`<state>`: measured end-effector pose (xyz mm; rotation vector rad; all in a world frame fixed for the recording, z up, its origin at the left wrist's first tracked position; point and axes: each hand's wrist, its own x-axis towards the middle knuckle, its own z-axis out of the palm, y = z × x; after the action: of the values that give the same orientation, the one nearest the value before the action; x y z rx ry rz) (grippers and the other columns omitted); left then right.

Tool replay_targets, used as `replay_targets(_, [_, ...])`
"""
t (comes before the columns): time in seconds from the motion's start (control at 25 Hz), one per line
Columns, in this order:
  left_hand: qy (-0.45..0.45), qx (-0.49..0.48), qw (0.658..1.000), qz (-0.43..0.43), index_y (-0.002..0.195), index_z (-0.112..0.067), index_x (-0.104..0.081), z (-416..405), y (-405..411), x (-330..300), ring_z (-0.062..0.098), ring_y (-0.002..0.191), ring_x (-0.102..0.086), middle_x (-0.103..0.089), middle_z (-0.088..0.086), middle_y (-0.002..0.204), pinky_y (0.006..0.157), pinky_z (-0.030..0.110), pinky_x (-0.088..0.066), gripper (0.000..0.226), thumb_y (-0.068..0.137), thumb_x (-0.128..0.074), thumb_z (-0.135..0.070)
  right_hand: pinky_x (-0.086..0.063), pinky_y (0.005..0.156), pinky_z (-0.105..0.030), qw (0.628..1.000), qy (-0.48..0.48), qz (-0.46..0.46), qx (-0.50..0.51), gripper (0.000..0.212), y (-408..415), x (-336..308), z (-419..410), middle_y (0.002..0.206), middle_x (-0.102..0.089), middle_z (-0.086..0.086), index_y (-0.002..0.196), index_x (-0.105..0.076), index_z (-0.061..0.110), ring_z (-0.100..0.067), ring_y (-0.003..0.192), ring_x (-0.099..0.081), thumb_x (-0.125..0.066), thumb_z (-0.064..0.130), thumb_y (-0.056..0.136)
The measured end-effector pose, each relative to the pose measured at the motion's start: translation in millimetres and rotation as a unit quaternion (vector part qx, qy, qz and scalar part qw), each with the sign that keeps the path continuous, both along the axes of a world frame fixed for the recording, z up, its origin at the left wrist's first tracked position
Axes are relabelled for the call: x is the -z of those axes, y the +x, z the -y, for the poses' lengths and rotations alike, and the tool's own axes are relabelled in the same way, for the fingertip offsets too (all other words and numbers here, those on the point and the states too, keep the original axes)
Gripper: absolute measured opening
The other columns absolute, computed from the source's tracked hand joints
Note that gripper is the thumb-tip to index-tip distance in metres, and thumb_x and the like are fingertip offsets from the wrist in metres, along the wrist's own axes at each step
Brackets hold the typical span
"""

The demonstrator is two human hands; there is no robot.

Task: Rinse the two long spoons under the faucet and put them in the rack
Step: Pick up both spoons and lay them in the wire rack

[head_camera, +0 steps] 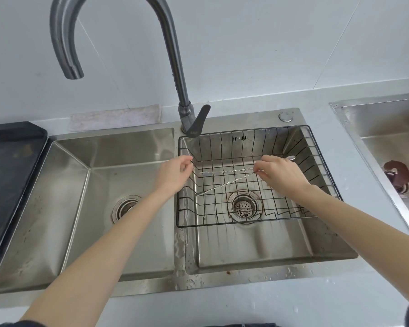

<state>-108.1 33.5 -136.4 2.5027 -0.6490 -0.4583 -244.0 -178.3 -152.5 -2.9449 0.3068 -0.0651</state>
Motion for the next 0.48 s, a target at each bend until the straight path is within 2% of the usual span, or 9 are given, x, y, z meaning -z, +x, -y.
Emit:
replay_targets(0.16, [0.062, 0.042, 0.996, 0.042, 0.142, -0.014, -0.032, -9.0, -9.6, 36.0, 0.023, 0.142, -0.027, -0.03, 0.008, 0.153, 0.116, 0.04, -0.023, 0.05, 0.094, -0.041, -0.027, -0.048, 0.072, -0.041, 0.997, 0.014, -0.066, 0.04, 0.024, -2.4, 18.0, 3.8, 0.109, -0.065, -0.011, 0.106, -0.064, 0.005, -0.039, 0.097, -0.062, -0.046, 0.016, 0.095])
replay_targets(0.28, [0.111, 0.07, 0.989, 0.067, 0.146, -0.018, -0.018, -13.3, -17.3, 56.1, 0.021, 0.147, -0.001, -0.006, 0.004, 0.159, 0.118, 0.041, -0.008, 0.057, 0.095, -0.037, -0.035, -0.045, 0.066, -0.04, 0.993, 0.021, -0.106, 0.047, 0.022, -1.2, 34.1, 4.0, 0.111, -0.062, -0.011, 0.106, -0.061, 0.005, -0.038, 0.097, -0.061, -0.044, 0.014, 0.095])
replay_targets(0.4, [0.117, 0.07, 0.988, 0.077, 0.147, -0.017, -0.013, -14.5, -22.3, 67.0, 0.019, 0.147, 0.01, 0.003, 0.002, 0.159, 0.119, 0.041, -0.001, 0.06, 0.095, -0.035, -0.036, -0.032, 0.056, -0.031, 0.989, 0.019, -0.136, 0.055, 0.023, -0.6, 45.1, 1.5, 0.114, -0.06, -0.009, 0.108, -0.06, 0.006, -0.037, 0.099, -0.062, -0.042, 0.015, 0.096])
replay_targets(0.48, [0.107, 0.064, 0.989, 0.075, 0.147, -0.016, -0.013, -14.1, -22.6, 70.3, 0.018, 0.146, 0.011, 0.003, 0.002, 0.159, 0.119, 0.041, 0.0, 0.059, 0.095, -0.033, -0.036, -0.032, 0.057, -0.031, 0.986, 0.021, -0.153, 0.064, 0.024, -1.2, 49.2, 0.1, 0.115, -0.06, -0.008, 0.11, -0.06, 0.008, -0.036, 0.101, -0.061, -0.041, 0.016, 0.096])
